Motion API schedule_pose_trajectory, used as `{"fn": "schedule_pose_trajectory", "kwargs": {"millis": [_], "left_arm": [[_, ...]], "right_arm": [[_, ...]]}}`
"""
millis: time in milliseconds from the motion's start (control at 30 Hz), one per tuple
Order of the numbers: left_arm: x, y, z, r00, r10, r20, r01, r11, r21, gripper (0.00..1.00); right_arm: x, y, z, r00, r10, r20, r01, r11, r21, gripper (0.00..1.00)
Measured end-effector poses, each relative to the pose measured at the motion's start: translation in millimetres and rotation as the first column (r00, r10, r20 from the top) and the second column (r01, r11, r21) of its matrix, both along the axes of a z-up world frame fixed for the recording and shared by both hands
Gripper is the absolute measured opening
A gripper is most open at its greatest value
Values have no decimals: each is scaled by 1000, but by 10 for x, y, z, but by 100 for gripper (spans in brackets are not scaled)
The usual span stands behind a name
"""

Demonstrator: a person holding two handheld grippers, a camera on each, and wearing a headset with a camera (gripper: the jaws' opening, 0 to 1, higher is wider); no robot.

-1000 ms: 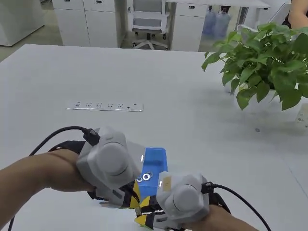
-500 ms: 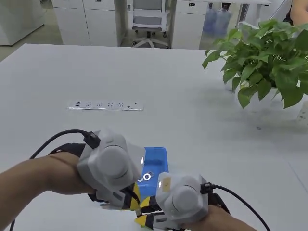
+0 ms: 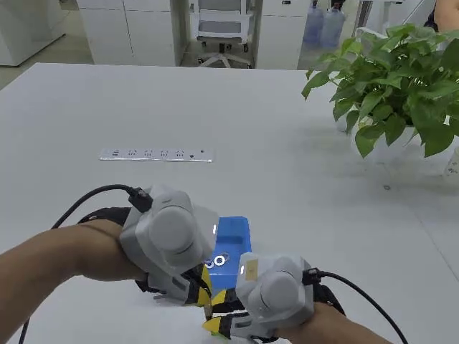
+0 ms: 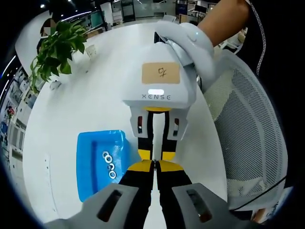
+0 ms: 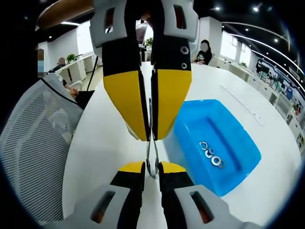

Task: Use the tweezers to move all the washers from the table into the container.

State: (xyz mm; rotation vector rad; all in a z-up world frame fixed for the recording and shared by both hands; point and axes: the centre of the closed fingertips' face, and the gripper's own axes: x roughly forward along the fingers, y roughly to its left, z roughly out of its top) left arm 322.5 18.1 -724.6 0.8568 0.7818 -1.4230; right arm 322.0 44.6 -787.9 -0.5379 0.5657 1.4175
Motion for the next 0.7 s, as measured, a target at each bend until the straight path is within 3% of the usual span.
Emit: {"fn": "schedule_pose_trajectory", "kwargs": {"millis": [300, 700], "left_arm": [[-31, -67, -7, 1000, -7, -19, 7, 1000, -15, 6], [-34, -53, -13, 1000, 2, -21, -3, 1000, -17, 6]], "right_arm": [[-11, -36, 7, 999, -33, -16, 33, 999, 18, 13], [-5, -28, 8, 999, -32, -5, 32, 999, 16, 10]]}}
